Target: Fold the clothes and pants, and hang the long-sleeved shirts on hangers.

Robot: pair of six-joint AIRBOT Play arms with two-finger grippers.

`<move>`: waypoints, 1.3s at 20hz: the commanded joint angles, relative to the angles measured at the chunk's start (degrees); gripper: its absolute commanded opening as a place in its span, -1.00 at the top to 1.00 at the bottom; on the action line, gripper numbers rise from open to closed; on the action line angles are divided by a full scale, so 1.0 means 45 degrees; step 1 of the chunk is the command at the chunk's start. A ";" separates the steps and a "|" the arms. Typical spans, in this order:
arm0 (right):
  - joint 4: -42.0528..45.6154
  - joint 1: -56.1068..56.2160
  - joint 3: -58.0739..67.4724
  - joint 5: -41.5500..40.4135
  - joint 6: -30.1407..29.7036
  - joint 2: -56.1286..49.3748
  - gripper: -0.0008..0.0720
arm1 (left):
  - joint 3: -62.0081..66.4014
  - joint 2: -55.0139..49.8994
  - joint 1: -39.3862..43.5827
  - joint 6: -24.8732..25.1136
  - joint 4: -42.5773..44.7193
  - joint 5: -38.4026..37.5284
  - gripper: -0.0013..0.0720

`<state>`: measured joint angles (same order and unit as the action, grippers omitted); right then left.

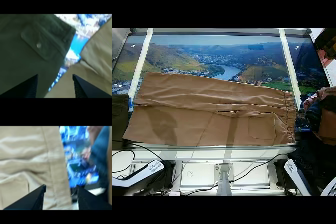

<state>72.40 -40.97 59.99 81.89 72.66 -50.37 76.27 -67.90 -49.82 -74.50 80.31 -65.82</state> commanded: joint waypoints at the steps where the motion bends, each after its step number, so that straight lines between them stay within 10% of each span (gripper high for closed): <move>1: 0.0185 -0.0010 -0.3007 0.0418 0.2074 0.1957 -0.40 | -0.2633 0.1073 -0.0991 0.0393 -0.0777 -0.0282 -0.34; 12: 0.2992 -0.0107 -0.4945 0.1219 0.2259 0.0257 -0.53 | -0.6955 0.1574 -0.1088 0.0476 -0.0913 0.2482 -0.40; 26: -0.0471 -0.4245 -0.3881 0.0748 -0.0325 -0.4755 -0.62 | -0.6955 0.1574 -0.1093 0.0457 -0.1146 0.2827 -0.40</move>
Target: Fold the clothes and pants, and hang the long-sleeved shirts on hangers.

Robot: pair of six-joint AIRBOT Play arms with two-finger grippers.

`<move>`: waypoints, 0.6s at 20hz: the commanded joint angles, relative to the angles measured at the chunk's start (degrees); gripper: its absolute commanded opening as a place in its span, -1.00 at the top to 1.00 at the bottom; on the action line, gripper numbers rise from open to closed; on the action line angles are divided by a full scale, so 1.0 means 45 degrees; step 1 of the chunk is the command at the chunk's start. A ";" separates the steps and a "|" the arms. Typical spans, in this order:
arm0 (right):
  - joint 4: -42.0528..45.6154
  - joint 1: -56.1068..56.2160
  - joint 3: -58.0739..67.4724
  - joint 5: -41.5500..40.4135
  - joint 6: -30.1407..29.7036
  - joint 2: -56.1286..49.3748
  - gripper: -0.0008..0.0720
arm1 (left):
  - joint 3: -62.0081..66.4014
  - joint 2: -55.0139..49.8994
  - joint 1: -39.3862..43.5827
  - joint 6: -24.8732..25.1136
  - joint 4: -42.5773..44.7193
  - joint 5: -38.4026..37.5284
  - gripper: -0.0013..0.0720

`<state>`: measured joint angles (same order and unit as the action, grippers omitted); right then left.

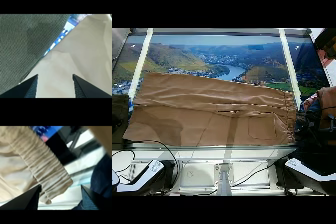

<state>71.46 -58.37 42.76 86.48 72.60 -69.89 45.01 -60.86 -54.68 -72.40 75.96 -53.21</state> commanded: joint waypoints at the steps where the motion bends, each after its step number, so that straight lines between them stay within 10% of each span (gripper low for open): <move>1: -0.0253 -0.0379 -0.0238 -0.0534 -0.0306 -0.0476 -0.62 | -0.0010 0.0010 -0.0015 -0.0010 -0.0403 0.0029 -0.40; 12: -0.2885 -0.0379 -0.1885 -0.3225 -0.0301 -0.0622 -0.55 | -0.0010 0.0010 -0.0010 -0.0005 -0.1379 0.0024 -0.40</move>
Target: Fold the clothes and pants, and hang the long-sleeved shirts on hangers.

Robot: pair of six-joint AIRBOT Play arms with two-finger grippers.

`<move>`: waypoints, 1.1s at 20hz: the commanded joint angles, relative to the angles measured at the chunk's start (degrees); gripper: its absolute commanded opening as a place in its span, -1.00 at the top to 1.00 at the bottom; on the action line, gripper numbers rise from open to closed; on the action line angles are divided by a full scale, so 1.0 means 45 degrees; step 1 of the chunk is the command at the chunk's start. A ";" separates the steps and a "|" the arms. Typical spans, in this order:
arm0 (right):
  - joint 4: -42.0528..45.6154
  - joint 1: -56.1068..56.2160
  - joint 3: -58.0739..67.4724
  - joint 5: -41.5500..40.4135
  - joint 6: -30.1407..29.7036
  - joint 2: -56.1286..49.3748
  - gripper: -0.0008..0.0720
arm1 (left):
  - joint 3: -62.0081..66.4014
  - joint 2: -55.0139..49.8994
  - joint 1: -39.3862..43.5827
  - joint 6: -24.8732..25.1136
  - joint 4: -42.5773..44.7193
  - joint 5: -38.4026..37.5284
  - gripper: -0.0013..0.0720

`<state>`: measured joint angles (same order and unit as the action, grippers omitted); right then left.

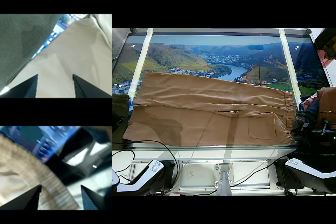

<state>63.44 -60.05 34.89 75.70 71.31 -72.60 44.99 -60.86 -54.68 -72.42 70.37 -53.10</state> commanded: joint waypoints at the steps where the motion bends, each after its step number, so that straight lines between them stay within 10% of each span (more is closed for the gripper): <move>1: -0.1292 0.0000 -0.0136 -0.0787 -0.0015 -0.0015 -0.55 | -0.0005 0.0010 -0.0010 0.0005 -0.0136 0.0000 -0.39; 22: 0.1409 -0.0005 0.1744 0.2997 0.0019 0.1481 -0.56 | -0.0005 0.0010 -0.0010 0.0010 -0.0131 0.0384 -0.33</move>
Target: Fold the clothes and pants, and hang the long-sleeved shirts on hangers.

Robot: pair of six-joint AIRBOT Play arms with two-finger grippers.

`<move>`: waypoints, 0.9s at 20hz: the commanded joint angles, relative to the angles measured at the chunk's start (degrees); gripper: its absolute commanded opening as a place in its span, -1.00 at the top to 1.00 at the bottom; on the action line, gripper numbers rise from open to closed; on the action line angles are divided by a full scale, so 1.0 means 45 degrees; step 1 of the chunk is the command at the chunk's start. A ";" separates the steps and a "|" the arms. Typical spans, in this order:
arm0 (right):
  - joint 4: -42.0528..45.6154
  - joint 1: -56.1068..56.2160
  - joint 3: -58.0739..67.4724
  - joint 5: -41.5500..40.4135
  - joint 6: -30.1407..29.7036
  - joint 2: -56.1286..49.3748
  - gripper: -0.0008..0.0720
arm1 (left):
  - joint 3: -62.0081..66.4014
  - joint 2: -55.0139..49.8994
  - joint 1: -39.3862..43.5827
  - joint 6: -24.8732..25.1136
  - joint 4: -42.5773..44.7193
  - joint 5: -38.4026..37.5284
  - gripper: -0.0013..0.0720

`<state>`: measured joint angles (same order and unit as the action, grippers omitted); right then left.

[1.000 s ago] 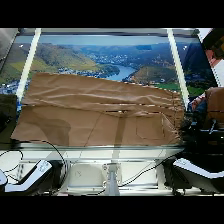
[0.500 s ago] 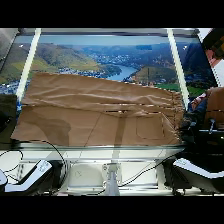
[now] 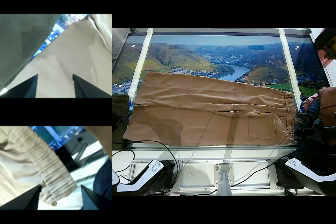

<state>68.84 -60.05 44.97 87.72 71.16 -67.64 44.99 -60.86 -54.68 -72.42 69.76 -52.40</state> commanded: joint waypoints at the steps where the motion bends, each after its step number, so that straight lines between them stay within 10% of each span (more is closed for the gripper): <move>1: 0.0219 -0.0005 -0.1083 0.0204 0.0000 0.0476 -0.57 | -0.0005 0.0010 -0.0010 0.0010 0.0005 0.0233 -0.33; 15: -0.2390 -0.0005 -0.4396 -0.3881 0.0695 0.0767 -0.71 | -0.0005 0.0010 -0.0010 0.0010 0.0005 0.0223 -0.33; 18: -0.2288 -0.0005 -0.4386 -0.4090 0.0641 0.0845 -0.20 | -0.0005 0.0010 -0.0010 0.0010 0.0005 0.0223 -0.33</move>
<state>59.29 -60.05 25.43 71.90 73.95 -64.10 44.99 -60.86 -54.68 -72.40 69.76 -51.42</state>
